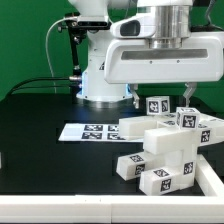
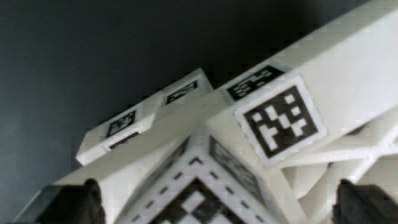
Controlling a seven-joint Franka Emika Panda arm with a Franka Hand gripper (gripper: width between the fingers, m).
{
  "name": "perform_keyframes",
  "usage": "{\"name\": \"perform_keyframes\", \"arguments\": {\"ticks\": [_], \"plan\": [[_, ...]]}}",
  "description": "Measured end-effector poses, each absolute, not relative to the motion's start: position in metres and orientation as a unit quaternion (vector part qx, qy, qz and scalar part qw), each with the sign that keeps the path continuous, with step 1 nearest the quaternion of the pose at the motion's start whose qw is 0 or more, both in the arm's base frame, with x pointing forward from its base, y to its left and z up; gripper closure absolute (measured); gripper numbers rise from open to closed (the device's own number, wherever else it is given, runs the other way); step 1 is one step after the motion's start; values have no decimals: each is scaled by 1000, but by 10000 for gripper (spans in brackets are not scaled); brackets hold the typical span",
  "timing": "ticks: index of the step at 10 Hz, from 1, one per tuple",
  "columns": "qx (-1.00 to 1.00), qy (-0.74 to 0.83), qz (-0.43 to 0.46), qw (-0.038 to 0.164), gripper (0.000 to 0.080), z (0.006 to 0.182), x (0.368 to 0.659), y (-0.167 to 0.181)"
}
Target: Assemble chair
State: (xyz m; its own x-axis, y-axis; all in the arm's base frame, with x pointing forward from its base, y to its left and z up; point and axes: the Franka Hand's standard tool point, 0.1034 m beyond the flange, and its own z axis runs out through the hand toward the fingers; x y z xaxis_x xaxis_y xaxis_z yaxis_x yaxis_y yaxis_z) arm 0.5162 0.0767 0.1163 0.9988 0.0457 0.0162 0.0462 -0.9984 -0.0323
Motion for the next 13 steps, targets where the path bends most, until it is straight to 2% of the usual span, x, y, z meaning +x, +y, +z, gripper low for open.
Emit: {"name": "perform_keyframes", "arguments": {"ticks": [1, 3, 6, 11, 13], "plan": [[-989, -150, -4, 1, 150, 113, 510, 76], [-982, -188, -3, 2, 150, 112, 509, 74], [-987, -159, -2, 2, 539, 111, 508, 74], [-992, 128, -7, 3, 535, 110, 512, 72], [-970, 243, -11, 19, 535, 110, 515, 69]]}}
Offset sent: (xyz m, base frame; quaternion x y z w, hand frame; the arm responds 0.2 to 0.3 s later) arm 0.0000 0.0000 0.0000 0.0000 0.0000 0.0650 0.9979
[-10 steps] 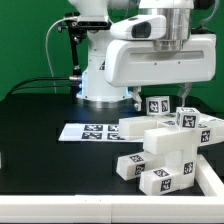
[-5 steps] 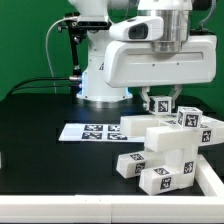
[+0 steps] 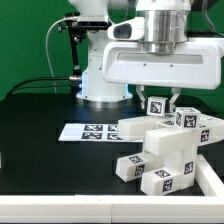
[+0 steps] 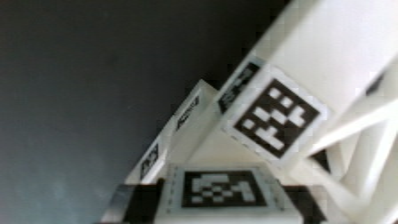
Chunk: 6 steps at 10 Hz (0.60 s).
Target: Assemble chair
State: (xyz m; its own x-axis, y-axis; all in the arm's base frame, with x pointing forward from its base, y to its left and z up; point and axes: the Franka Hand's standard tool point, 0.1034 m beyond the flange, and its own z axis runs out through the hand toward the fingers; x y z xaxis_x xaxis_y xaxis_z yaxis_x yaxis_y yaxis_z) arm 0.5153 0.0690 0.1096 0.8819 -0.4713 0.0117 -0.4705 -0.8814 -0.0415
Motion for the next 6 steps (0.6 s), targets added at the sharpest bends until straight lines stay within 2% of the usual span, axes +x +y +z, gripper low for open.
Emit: {"name": "perform_keyframes", "arguments": {"ticks": [2, 5, 6], "plan": [[-944, 328, -11, 36, 534, 110, 518, 68], [-949, 312, -11, 36, 526, 110, 518, 68], [-956, 292, -11, 33, 356, 110, 517, 69]]}}
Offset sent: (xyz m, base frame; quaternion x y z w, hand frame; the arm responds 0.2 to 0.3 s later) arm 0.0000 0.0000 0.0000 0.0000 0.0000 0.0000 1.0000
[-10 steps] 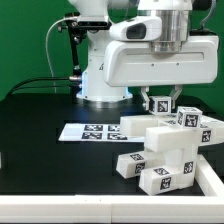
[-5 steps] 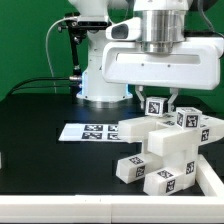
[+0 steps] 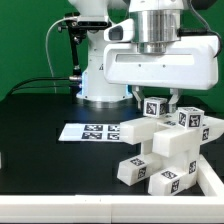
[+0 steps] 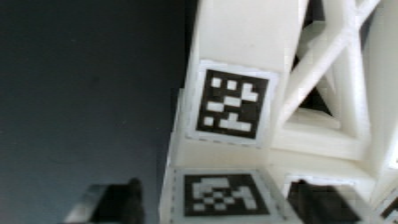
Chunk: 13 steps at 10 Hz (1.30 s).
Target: Assemble chair
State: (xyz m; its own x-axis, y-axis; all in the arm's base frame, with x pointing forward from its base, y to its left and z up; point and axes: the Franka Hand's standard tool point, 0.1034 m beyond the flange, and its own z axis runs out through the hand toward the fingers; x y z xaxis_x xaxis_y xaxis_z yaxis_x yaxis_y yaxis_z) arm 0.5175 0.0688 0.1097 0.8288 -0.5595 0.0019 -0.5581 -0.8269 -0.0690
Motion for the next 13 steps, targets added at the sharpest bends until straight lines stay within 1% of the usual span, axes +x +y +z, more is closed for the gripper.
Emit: {"name": "perform_keyframes", "arguments": {"ticks": [1, 2, 4, 7, 9, 11, 13], "plan": [[-970, 240, -10, 25, 202, 111, 518, 70], [-989, 144, -11, 21, 166, 111, 519, 68], [-999, -44, 5, 6, 152, 112, 515, 76], [-990, -144, 4, 7, 151, 112, 515, 74], [-961, -277, 0, 1, 151, 116, 520, 67], [-961, -276, 0, 1, 151, 116, 521, 65], [-964, -265, 0, 1, 411, 115, 521, 64]]}}
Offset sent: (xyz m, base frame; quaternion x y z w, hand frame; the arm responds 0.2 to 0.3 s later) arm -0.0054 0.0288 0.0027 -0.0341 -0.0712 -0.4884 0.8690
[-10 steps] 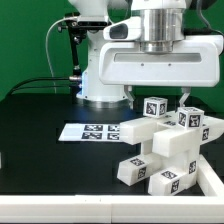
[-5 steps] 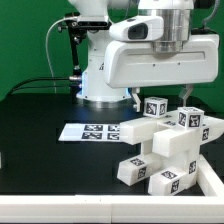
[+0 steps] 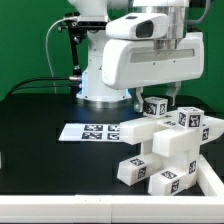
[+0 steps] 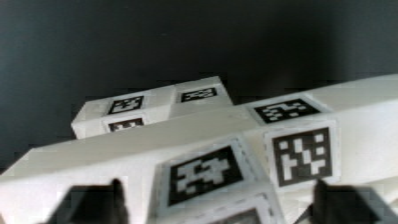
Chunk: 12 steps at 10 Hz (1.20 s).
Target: Assemble chair
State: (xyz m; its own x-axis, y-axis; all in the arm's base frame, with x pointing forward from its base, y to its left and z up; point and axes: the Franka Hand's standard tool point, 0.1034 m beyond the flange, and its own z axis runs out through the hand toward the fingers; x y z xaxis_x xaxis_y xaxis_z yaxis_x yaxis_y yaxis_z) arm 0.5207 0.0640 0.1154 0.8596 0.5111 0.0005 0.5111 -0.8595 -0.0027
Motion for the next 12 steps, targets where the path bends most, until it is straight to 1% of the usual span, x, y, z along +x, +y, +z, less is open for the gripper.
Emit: {"name": "perform_keyframes", "arguments": {"ticks": [1, 2, 6, 7, 9, 10, 11, 12], "plan": [[-971, -237, 0, 2, 411, 115, 521, 64], [-981, -193, 0, 2, 519, 115, 521, 64], [-1000, 16, -8, 3, 519, 115, 524, 61], [-995, 99, -12, 8, 519, 115, 525, 61], [-966, 255, -27, 23, 518, 114, 528, 61], [-958, 283, -25, 30, 518, 114, 528, 61], [-948, 314, -24, 32, 518, 114, 528, 62], [-953, 301, -25, 32, 518, 114, 528, 61]]}}
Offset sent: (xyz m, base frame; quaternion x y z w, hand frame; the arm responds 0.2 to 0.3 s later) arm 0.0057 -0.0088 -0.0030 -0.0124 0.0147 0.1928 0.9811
